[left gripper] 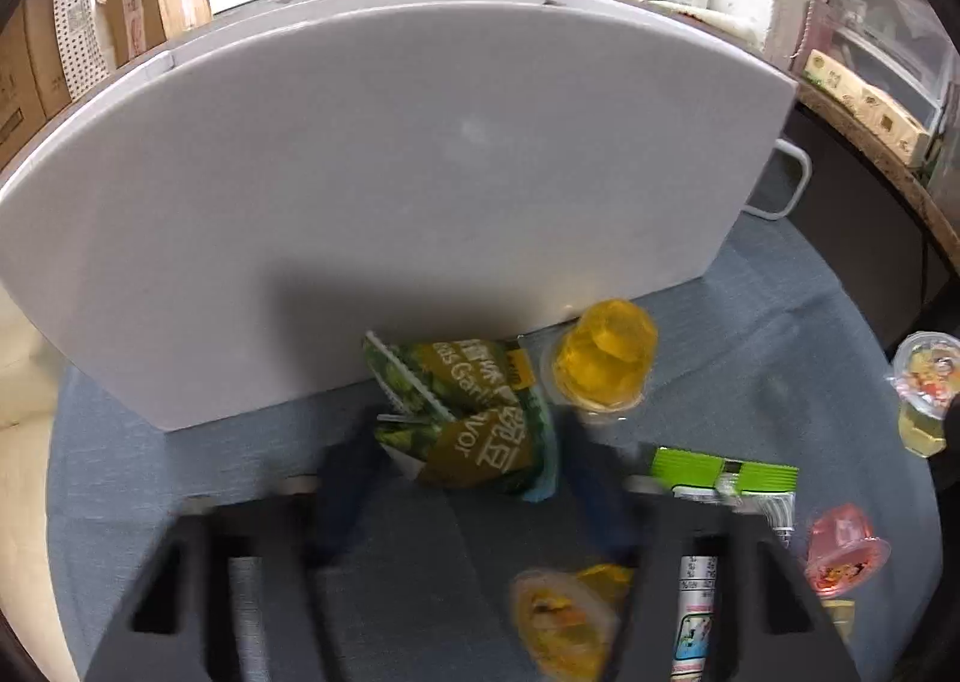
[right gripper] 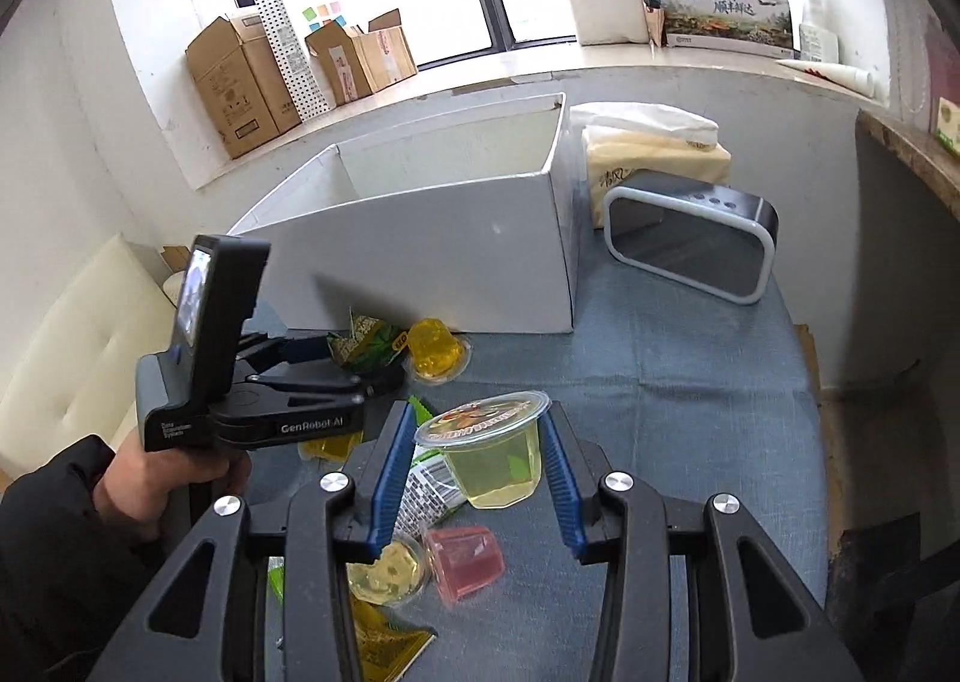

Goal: Organize snacks
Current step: 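Carry the seaweed bag and jelly cup into the white box and release both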

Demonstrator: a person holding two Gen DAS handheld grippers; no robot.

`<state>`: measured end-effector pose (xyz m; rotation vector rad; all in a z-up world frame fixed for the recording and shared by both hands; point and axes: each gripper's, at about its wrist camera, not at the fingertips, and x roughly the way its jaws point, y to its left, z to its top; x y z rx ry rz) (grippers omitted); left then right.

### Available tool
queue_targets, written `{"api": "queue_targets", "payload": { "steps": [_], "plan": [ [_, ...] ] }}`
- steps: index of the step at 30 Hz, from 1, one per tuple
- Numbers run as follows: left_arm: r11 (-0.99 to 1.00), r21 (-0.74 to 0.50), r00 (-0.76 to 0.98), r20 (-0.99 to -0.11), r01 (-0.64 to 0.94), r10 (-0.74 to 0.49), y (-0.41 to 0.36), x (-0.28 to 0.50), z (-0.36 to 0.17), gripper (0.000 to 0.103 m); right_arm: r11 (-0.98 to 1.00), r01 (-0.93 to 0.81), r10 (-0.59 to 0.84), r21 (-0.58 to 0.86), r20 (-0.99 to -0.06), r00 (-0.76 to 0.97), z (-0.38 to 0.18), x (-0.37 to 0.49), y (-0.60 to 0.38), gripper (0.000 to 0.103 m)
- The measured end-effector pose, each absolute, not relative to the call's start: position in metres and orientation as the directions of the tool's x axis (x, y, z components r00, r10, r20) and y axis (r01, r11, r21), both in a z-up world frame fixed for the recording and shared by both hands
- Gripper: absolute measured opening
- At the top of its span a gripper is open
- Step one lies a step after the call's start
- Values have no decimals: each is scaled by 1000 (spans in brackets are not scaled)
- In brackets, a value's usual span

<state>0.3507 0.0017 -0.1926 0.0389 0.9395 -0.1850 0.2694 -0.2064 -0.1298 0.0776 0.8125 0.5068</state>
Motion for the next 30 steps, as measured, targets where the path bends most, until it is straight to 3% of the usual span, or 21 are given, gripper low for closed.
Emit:
{"api": "queue_targets", "payload": {
  "steps": [3,12,20,30],
  "plan": [
    [980,-57,576,-802,188,-158,1,346,-190,49,878,-398,464,266,-674,575,-132,268,-207,46],
    [974,-71,615,-765,215,-192,9,320,-163,48,872,-411,475,266,-667,574,-132,266,-200,46],
    [965,-97,714,-655,246,-247,30,267,-102,48,861,-441,492,253,-633,598,-109,271,-188,46],
    [976,-22,811,-553,215,-191,50,276,-34,48,848,-472,512,239,-595,619,-72,318,-159,46]
  ]
}}
